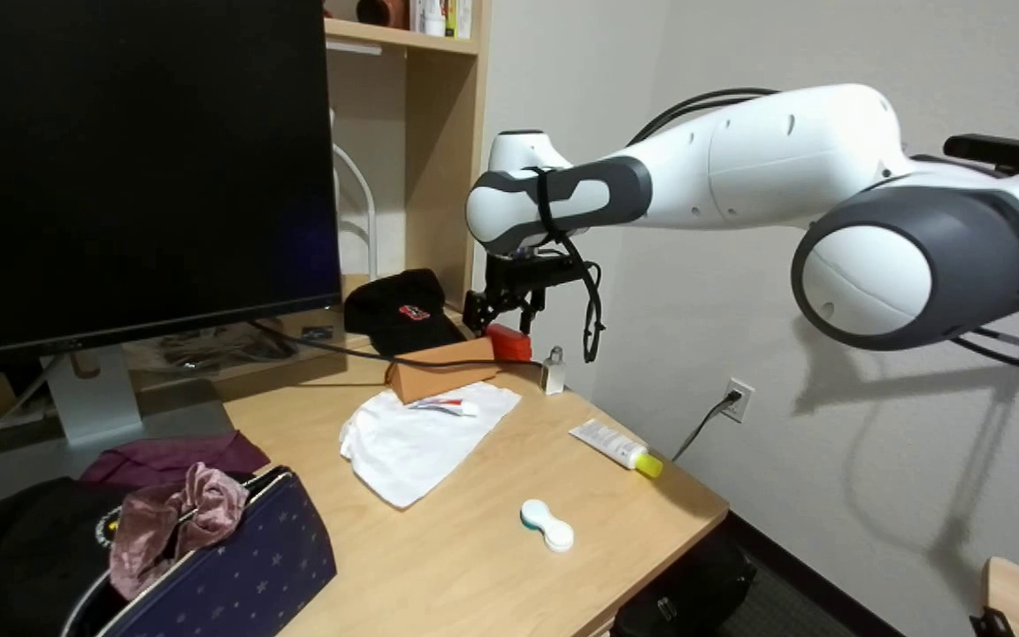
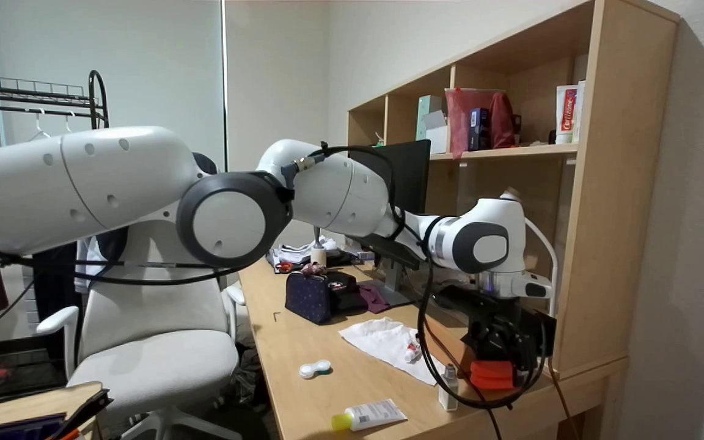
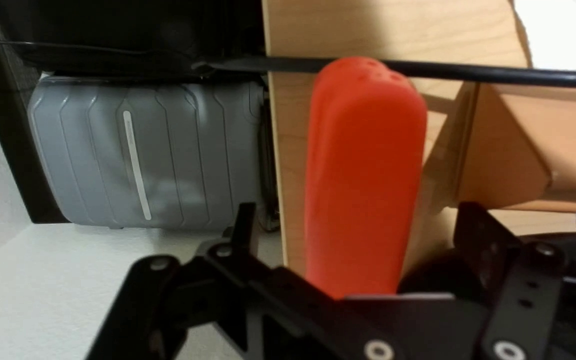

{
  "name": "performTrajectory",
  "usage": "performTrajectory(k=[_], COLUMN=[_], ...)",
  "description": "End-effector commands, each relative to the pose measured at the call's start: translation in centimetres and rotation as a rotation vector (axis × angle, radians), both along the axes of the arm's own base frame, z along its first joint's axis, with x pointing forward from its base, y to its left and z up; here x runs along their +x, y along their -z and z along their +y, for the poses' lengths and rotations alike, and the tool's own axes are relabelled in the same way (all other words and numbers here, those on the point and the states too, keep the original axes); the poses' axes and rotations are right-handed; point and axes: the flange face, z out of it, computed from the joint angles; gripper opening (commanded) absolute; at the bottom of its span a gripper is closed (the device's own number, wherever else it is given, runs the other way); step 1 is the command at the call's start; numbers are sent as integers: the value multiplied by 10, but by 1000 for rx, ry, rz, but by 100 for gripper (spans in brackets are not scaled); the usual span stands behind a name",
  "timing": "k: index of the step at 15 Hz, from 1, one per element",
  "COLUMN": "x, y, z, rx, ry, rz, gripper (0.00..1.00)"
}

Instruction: Pick the orange objects and put them on the edge of the desk

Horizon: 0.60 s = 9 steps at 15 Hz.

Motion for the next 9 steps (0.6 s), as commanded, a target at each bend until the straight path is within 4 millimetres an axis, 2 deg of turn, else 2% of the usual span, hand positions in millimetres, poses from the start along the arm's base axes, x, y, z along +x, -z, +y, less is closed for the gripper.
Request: performTrajectory(k=[1,5,6,7,9], x=[2,-1,-3,-5,-8], y=[-4,-8,-8,-9,-9], z=[-2,-5,-6,-7,-11], rx=[29,32,34,38,40], ry=[-17,-3,4,9,24], rz=[-4,17,30,46,73], gripper=[100,100,75,74,60])
